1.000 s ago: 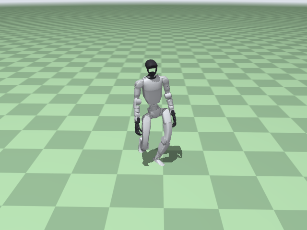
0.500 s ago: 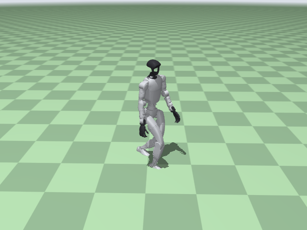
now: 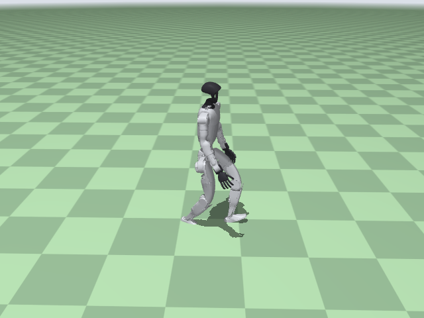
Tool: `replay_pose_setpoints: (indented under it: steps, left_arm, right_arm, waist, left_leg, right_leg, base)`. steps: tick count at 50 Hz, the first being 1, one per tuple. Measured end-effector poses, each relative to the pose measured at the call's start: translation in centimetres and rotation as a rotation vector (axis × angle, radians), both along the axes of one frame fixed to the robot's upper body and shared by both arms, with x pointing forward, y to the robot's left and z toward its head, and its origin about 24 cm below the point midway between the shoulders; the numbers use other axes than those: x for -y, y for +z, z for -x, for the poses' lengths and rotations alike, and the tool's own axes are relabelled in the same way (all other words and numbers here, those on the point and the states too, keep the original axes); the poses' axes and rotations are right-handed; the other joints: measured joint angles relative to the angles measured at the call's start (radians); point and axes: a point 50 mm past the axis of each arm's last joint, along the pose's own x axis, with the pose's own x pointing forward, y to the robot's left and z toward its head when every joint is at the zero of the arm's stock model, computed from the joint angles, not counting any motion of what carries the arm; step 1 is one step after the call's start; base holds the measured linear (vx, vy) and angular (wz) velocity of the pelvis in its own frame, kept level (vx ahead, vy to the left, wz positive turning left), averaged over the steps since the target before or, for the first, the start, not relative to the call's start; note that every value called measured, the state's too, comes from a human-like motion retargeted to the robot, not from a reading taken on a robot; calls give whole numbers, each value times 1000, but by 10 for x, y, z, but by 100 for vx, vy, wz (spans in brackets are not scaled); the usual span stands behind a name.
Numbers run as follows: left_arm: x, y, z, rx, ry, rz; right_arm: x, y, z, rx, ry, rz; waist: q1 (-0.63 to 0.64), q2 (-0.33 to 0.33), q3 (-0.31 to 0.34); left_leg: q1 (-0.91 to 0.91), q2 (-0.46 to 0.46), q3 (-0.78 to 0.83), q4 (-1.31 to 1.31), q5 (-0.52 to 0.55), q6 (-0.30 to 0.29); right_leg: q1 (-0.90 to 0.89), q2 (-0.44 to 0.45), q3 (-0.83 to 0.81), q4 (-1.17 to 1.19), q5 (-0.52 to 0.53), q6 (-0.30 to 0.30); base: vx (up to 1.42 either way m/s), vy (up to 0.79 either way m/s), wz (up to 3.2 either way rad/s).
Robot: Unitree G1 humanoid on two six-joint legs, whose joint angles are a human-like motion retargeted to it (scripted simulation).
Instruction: Walk
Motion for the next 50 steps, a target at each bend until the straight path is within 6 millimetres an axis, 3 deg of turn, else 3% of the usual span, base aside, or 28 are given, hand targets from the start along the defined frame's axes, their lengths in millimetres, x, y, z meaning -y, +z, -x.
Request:
replay_pose_setpoints:
  steps: [5, 7, 11, 13, 15, 19, 22, 30, 37, 41, 44, 47, 50]
  left_arm:
    - [-1, -5, 11, -49, 11, 2]
    - [-3, -6, 13, -62, 14, 1]
    - [-6, -4, 8, -50, 7, -7]
    - [-9, 0, -1, -21, 0, -23]
    - [-11, 2, -6, 3, -5, -42]
    - [-17, 15, -37, 97, 9, -84]
    - [-17, 24, -55, 166, 14, -97]
    - [-5, 40, -81, 282, -41, -81]
    - [4, 25, -58, 193, -74, -39]
    - [3, 13, -33, 105, -85, -32]
    - [2, 9, -25, 70, -99, -38]
    - [0, 8, -22, 60, -106, -52]
    - [-1, 10, -24, 73, -99, -59]
  right_arm:
    - [-9, -17, 23, -97, 25, -15]
    - [-12, -26, 38, -163, 32, -33]
    - [-17, -40, 66, -274, 30, -74]
    - [-17, -43, 74, -306, 24, -80]
    - [-17, -47, 86, -338, 14, -77]
    - [-9, -47, 93, -351, -13, -42]
    - [-5, -48, 101, -369, -33, -19]
    - [1, -46, 103, -366, -62, 16]
    - [9, -45, 108, -361, -112, 24]
    - [9, -45, 111, -358, -121, 28]
    - [13, -41, 102, -332, -108, 31]
    - [14, -37, 90, -295, -85, 38]
    - [13, -32, 74, -251, -62, 42]
  waist:
    - [-20, -62, -34]
    - [-47, -117, -52]
    - [-108, -196, -77]
    - [-133, -209, -81]
    - [-158, -212, -81]
    - [-186, -173, -60]
    - [-193, -140, -49]
    - [-154, -62, -90]
    - [-152, -42, -103]
    - [-134, 13, -89]
    - [-96, 101, -67]
    - [-61, 121, -61]
    - [-24, 111, -56]
  left_leg:
    - [46, -87, 28, 66, 48, 58]
    - [95, -182, 45, 27, 55, 90]
    - [175, -341, 42, -63, 45, 140]
    - [223, -387, 25, -112, 34, 152]
    - [255, -412, 11, -103, -1, 157]
    - [378, -422, -54, -220, -28, 151]
    - [431, -402, -90, -241, -74, 146]
    - [499, -318, -97, -285, -177, 140]
    - [570, -285, -133, -151, -227, 110]
    - [537, -158, -117, 157, -195, 41]
    - [454, 31, -117, 455, -75, -10]
    - [341, 139, -118, 662, 0, 10]
    - [220, 181, -125, 757, -27, 55]
  right_leg:
    - [11, -83, 50, 173, 1, 44]
    - [-11, -138, 101, 290, 74, 103]
    - [-135, -244, 170, 582, 326, 195]
    - [-219, -291, 185, 698, 379, 189]
    - [-298, -339, 183, 781, 338, 153]
    - [-474, -376, 165, 740, 223, 82]
    - [-571, -359, 132, 595, 180, 68]
    - [-677, -197, 78, 45, 259, 153]
    - [-612, -157, 77, 108, 265, 114]
    - [-539, -69, 48, 174, 217, 63]
    - [-439, 63, -8, 85, 209, 9]
    - [-378, 120, -16, 32, 183, -20]
    - [-314, 147, 0, -24, 164, -23]
  base:
    - [56, 5, 54]
    - [57, 6, 101]
    - [53, 4, 104]
    - [52, 3, 81]
    - [51, 3, 62]
    - [50, 2, 34]
    - [48, -2, 17]
    - [40, -6, 9]
    - [24, -10, 20]
    - [13, -9, -11]
    - [8, -9, -31]
    - [8, -6, -2]
    - [9, -1, -1]
